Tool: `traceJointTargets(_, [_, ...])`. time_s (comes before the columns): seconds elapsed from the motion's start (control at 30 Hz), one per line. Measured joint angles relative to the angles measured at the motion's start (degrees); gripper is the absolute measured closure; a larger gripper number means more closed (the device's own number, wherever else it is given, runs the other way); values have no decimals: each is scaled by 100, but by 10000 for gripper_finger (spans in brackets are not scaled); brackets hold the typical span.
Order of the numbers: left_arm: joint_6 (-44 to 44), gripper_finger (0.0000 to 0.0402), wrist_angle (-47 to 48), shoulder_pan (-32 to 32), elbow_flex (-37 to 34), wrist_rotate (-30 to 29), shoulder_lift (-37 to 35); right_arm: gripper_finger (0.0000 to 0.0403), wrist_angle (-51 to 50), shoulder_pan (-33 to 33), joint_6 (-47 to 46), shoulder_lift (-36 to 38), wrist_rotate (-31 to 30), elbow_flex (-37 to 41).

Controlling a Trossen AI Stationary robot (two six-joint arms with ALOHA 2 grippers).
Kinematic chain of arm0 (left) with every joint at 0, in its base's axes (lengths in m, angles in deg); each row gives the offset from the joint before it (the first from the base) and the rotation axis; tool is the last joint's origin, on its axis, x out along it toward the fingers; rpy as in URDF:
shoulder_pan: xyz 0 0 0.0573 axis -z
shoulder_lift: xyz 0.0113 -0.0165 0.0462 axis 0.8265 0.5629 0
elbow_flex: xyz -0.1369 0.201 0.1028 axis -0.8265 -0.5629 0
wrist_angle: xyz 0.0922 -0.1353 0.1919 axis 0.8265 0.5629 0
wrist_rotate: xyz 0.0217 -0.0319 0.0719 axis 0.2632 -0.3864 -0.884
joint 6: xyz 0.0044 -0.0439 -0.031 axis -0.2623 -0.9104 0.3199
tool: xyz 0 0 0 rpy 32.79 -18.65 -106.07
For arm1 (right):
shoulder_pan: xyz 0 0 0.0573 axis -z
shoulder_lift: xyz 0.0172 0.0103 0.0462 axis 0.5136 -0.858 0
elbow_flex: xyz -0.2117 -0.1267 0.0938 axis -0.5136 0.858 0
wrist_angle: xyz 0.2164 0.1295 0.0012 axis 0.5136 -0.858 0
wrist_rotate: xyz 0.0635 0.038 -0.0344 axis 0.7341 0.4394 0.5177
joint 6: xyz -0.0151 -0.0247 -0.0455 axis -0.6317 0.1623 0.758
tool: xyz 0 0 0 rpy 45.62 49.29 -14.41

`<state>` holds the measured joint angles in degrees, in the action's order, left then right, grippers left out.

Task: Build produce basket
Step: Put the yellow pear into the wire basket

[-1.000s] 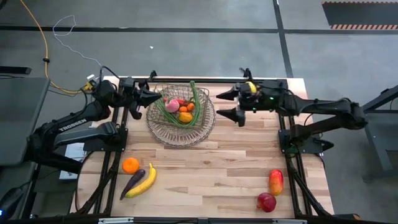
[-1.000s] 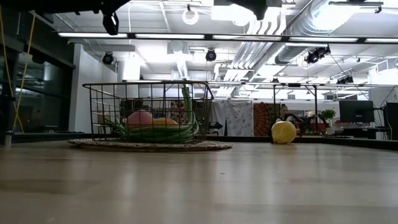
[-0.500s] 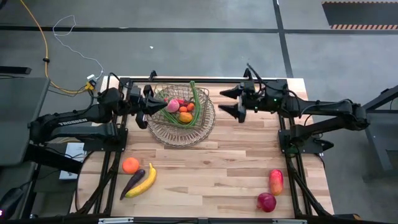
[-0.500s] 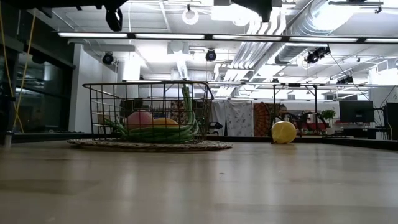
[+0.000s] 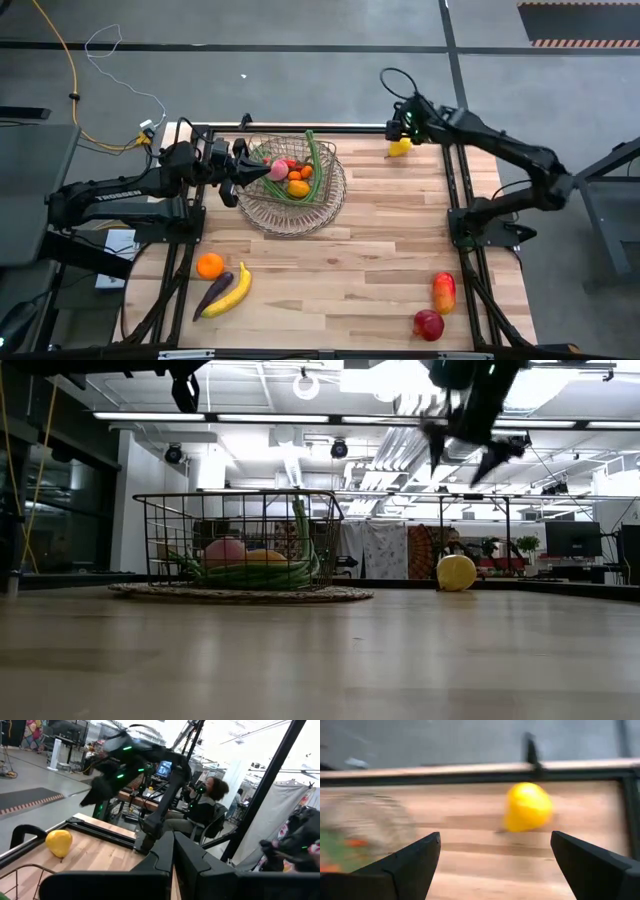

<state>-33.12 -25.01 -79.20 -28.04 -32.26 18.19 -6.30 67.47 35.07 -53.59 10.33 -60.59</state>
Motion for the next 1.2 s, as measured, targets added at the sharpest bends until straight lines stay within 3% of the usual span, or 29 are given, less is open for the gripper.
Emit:
traceJointTargets(0.2, [6,402,11,0,0,0,2,36,250,864,96,-1071,285,51])
traceJointTargets(0.33, [11,401,13,0,0,0,0,36,949,1047,195,-1705,644,57])
traceJointTargets(0.5, [0,401,13,0,0,0,0,36,1051,1144,77,-2302,473,57])
traceJointTargets(0.7, [0,401,13,0,0,-7,0,36,1119,1134,158,-2464,-67,57])
traceJointTargets(1.2, [-89,401,16,0,0,-21,0,36,1539,1145,348,-3073,167,33])
